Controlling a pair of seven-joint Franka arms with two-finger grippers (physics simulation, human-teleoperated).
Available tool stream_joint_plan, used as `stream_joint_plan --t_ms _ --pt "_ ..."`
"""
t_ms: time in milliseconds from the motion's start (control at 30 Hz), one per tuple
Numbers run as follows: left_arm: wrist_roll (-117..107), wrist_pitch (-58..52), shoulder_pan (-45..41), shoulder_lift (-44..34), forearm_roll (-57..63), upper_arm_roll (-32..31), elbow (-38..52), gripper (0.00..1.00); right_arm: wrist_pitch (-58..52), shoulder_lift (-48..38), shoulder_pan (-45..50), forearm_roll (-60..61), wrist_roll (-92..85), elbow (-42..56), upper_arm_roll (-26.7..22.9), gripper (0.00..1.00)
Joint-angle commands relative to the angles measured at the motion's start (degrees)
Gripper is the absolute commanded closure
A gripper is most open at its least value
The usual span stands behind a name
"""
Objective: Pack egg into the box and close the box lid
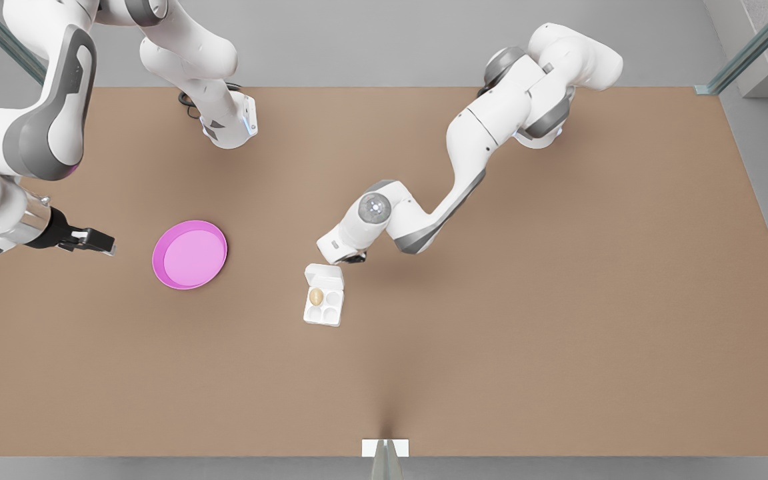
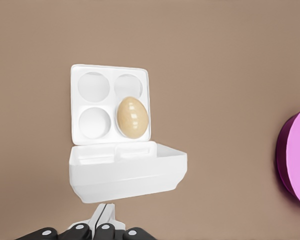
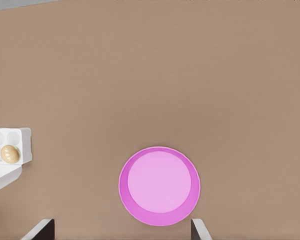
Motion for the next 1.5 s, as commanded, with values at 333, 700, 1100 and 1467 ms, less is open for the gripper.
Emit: stream_joint_plan --t_ms 333,700,1100,1467 --pt "-0.94 3.52 0.00 3.04 -0.69 0.53 5.05 0.79 0.00 0.00 -0.06 0.18 -0.02 -0.26 -0.18 0.00" --pt "3.11 -28.92 3.43 -4.08 -3.23 0.53 5.31 0.79 0.00 -0.09 -0.06 0.18 -0.37 -0.26 -0.18 0.00" --pt "3.63 -33.31 5.27 -4.35 -6.22 0.53 7.34 0.79 0.17 0.00 0.03 0.09 -0.46 -0.26 -0.27 0.00" --pt "3.28 -17.67 1.32 0.22 -6.05 0.53 7.16 0.79 0.08 -0.01 -0.06 0.09 -0.46 -0.26 -0.27 0.00"
